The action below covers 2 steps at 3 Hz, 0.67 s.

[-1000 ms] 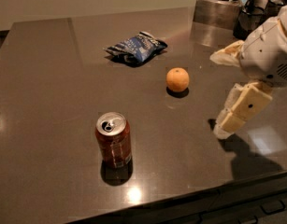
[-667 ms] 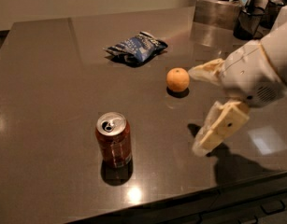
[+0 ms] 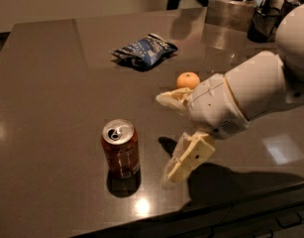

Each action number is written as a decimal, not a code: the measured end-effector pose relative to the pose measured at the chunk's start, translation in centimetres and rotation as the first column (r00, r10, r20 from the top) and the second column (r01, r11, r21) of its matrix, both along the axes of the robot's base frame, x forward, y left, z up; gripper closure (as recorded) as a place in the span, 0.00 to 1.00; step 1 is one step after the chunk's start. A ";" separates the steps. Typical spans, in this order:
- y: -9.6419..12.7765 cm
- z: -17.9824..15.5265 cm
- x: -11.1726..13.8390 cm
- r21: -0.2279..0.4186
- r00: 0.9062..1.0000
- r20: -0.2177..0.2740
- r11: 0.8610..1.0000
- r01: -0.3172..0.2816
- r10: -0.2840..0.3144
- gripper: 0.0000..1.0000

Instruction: Move coke can near orange

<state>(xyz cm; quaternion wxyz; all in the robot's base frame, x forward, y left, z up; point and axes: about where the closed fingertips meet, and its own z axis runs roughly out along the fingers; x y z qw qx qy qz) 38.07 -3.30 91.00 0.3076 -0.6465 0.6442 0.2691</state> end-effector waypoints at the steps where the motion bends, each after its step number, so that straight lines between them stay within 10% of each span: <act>1: 3.8 -0.8 -0.2 0.066 0.998 -0.007 0.996 -0.055 0.055 0.00; 2: 6.6 -1.0 -0.3 0.116 0.996 -0.008 0.989 -0.090 0.091 0.00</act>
Offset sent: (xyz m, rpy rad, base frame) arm -0.0013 0.0967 -0.0160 0.1867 0.0291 0.1322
